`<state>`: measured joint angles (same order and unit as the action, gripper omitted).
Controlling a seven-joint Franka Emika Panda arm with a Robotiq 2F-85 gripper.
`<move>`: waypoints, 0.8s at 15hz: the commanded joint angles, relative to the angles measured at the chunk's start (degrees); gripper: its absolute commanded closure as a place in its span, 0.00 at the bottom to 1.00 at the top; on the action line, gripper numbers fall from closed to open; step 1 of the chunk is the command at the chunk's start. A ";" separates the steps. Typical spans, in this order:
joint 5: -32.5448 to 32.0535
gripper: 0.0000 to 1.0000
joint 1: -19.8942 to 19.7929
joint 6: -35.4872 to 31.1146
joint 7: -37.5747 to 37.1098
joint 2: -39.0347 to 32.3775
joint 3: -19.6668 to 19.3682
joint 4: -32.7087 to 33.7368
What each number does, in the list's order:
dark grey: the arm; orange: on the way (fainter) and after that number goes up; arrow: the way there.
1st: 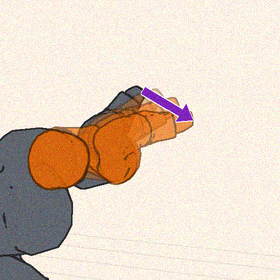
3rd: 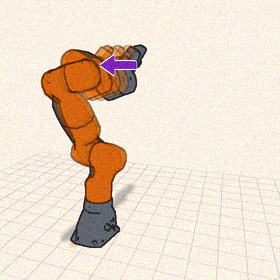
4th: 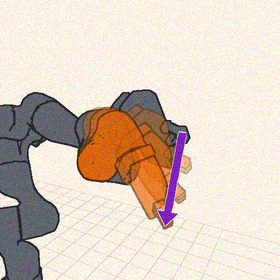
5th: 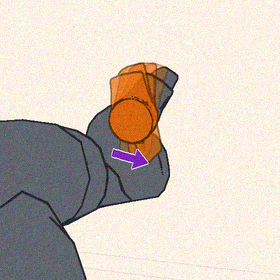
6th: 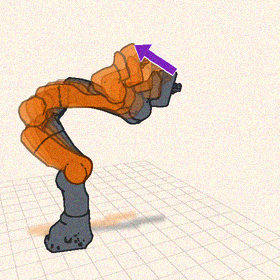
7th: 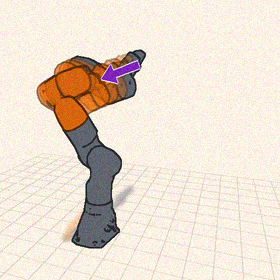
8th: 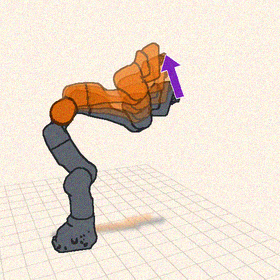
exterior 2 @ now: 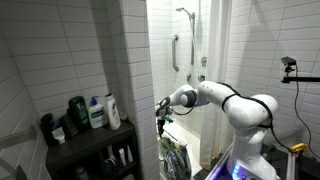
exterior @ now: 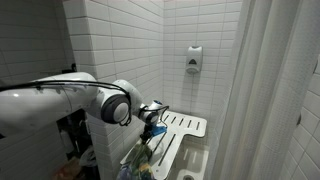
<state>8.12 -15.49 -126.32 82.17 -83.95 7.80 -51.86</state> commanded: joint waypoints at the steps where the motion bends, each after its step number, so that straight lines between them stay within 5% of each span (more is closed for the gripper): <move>1: 1.28 0.98 -4.90 -1.05 0.47 -0.01 -0.69 -0.23; 8: 4.17 0.98 -16.92 -3.31 0.90 -0.08 -1.88 -0.79; 12: 3.50 0.98 -18.11 -3.46 0.55 -0.08 -1.59 -0.83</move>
<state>11.11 -34.41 -128.43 82.70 -84.03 6.08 -52.78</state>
